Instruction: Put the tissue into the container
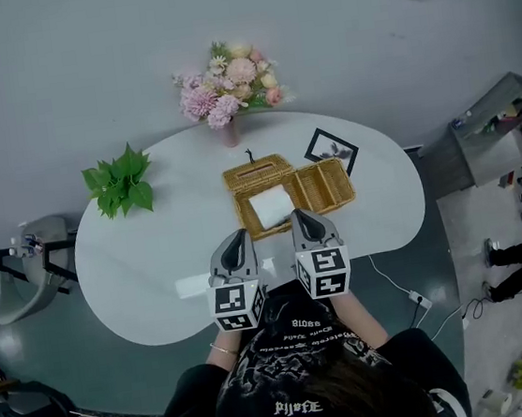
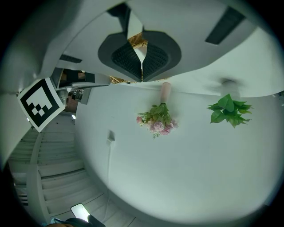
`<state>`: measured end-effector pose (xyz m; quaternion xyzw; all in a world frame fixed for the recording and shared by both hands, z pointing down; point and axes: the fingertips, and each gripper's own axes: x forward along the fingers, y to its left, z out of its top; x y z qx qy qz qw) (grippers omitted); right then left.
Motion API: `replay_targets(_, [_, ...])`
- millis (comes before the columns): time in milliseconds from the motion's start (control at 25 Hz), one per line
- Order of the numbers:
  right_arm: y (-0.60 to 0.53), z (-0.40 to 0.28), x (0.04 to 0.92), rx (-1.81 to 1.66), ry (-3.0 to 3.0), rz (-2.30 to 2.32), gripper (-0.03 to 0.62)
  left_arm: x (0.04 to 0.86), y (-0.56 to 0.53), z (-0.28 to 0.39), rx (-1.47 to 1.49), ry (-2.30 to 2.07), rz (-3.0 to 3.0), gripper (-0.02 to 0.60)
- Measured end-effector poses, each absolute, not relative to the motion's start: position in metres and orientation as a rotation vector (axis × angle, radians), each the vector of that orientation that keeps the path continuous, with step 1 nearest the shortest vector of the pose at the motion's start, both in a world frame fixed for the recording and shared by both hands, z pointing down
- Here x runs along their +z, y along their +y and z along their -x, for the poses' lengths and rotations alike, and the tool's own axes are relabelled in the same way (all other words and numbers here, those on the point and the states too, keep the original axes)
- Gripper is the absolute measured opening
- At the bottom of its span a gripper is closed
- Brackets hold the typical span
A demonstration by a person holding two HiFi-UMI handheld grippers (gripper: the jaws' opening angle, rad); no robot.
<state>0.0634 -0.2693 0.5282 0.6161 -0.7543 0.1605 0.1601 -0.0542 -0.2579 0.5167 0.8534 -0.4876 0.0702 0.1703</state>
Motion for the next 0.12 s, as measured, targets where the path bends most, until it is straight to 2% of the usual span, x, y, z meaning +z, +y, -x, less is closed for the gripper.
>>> replay_targets(120, [-0.2681, -0.0630, 0.5305, 0.471, -2.146, -1.756, 0.022, 0.5187, -0.2576, 0.0566, 0.217, -1.385, -2.417, 0.026])
